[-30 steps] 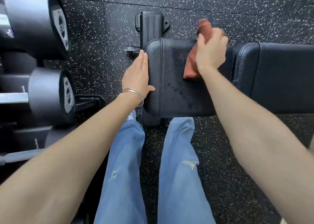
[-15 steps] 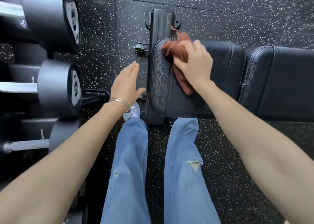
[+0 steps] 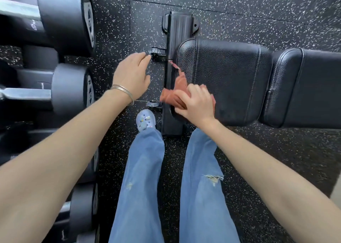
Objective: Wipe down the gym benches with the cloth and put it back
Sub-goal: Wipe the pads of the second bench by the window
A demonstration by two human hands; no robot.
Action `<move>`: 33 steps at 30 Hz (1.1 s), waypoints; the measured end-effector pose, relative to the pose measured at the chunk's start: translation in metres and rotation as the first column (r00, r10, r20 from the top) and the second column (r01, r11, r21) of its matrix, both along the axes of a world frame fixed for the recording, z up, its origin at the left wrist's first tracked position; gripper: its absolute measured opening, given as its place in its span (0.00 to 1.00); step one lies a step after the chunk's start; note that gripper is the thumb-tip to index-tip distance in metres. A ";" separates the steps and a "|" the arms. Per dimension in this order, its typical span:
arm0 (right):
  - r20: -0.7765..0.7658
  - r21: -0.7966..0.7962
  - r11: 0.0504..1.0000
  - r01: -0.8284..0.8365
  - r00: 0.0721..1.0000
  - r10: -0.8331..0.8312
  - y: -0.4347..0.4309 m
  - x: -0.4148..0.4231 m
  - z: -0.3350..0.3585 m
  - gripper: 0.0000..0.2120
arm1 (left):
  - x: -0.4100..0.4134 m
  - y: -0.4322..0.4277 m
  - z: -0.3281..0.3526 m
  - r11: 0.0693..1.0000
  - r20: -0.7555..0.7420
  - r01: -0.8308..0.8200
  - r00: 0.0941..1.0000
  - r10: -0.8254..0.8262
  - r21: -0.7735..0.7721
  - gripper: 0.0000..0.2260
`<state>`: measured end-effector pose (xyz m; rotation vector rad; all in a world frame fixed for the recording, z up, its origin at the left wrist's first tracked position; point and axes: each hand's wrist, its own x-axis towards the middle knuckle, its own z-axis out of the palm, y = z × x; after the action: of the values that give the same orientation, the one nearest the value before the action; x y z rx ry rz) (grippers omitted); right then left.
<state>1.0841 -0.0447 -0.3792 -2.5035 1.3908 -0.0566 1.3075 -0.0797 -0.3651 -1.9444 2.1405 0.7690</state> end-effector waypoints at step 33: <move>0.044 -0.031 0.712 0.702 0.713 -0.700 -0.080 0.032 -0.006 0.17 | -0.045 -0.131 -0.026 0.883 -0.321 0.455 0.859 -0.399 0.120 0.30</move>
<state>1.1165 -0.1249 -0.3849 -1.8288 2.2670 -0.2762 1.2630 -0.2104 -0.3906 -1.2467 2.4260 1.1669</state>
